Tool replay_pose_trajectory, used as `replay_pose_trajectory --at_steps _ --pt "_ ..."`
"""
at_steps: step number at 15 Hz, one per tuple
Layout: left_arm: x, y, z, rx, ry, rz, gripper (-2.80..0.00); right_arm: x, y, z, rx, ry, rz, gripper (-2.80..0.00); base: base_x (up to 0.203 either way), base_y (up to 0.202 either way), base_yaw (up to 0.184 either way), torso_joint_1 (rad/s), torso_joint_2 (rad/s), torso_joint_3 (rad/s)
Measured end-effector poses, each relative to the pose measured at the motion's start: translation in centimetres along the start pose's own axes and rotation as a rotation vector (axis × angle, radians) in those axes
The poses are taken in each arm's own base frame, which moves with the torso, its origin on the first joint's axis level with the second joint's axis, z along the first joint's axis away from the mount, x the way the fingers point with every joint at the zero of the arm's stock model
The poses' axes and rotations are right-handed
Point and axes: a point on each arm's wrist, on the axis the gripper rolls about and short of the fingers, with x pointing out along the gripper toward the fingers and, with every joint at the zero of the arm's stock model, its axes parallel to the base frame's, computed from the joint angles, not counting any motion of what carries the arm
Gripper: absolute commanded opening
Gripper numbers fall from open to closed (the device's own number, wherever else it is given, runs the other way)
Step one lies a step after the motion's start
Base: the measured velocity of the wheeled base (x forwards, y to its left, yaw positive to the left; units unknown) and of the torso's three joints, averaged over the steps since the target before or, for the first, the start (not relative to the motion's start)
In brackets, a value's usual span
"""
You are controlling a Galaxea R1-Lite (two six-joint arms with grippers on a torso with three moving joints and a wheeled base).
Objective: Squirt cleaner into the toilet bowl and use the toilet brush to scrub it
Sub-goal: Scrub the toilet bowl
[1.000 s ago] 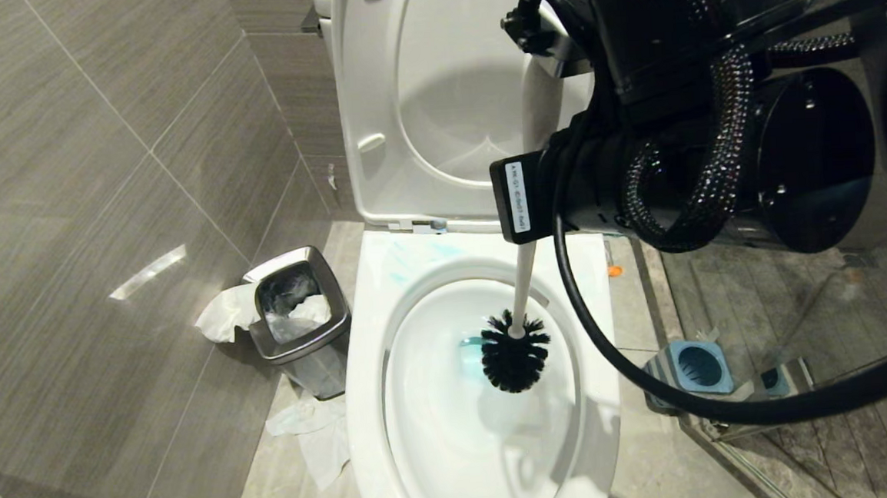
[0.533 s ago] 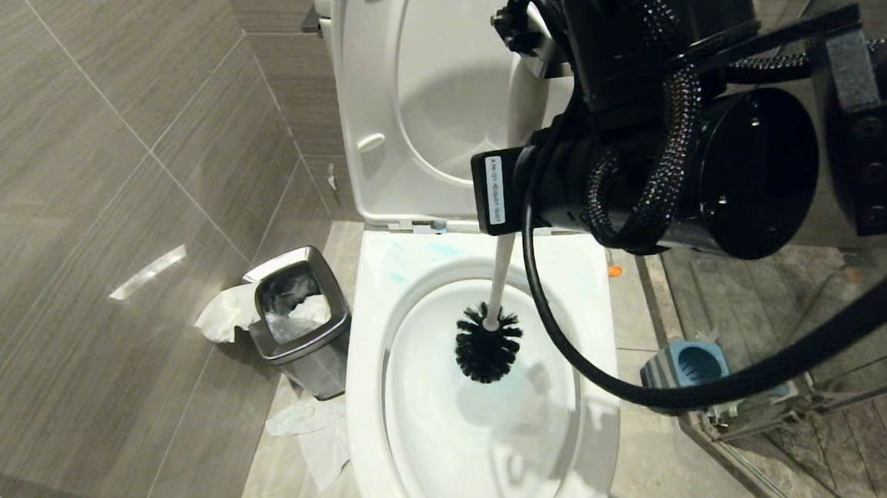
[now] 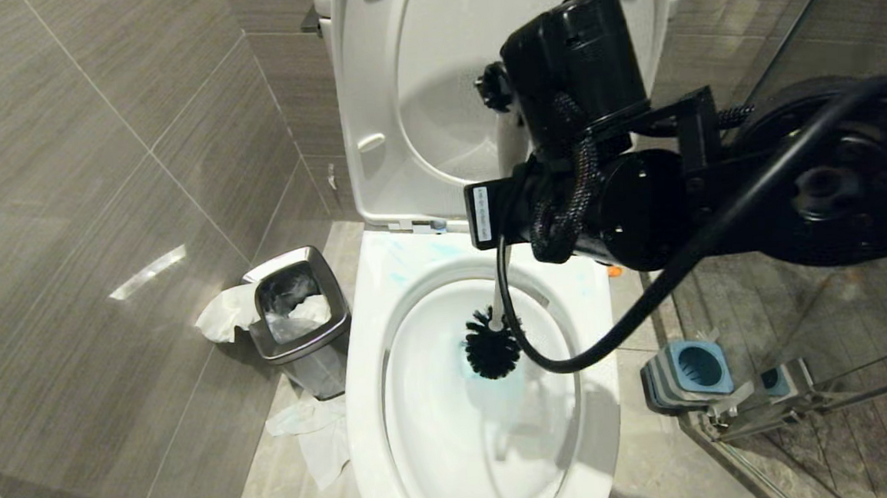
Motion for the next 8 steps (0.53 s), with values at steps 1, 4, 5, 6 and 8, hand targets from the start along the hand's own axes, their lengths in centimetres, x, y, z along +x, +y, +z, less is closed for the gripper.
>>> replay_pose_trajectory --at_steps 1,4,5,6,8 --pt "0.0 0.0 0.0 0.0 0.0 0.0 -2.8 0.8 0.4 -0.4 0.0 -0.003 -0.005 -2.8 0.0 0.0 0.0 0.0 0.0 0.0" --pt "0.0 0.0 0.0 0.0 0.0 0.0 -2.8 3.8 1.9 -2.2 -0.003 -0.019 -0.024 -2.8 0.0 0.0 0.0 0.0 0.0 0.0" --pt "0.0 0.0 0.0 0.0 0.0 0.0 -2.8 4.7 2.3 -2.8 -0.007 -0.023 -0.032 -2.8 0.0 0.0 0.0 0.0 0.0 0.0" --pt "0.0 0.0 0.0 0.0 0.0 0.0 -2.8 5.6 2.7 -3.4 -0.008 -0.029 -0.043 -2.8 0.0 0.0 0.0 0.0 0.0 0.0" --pt "0.0 0.0 0.0 0.0 0.0 0.0 -2.8 6.9 3.3 -4.7 -0.02 -0.021 -0.064 -2.8 0.0 0.0 0.0 0.0 0.0 0.0"
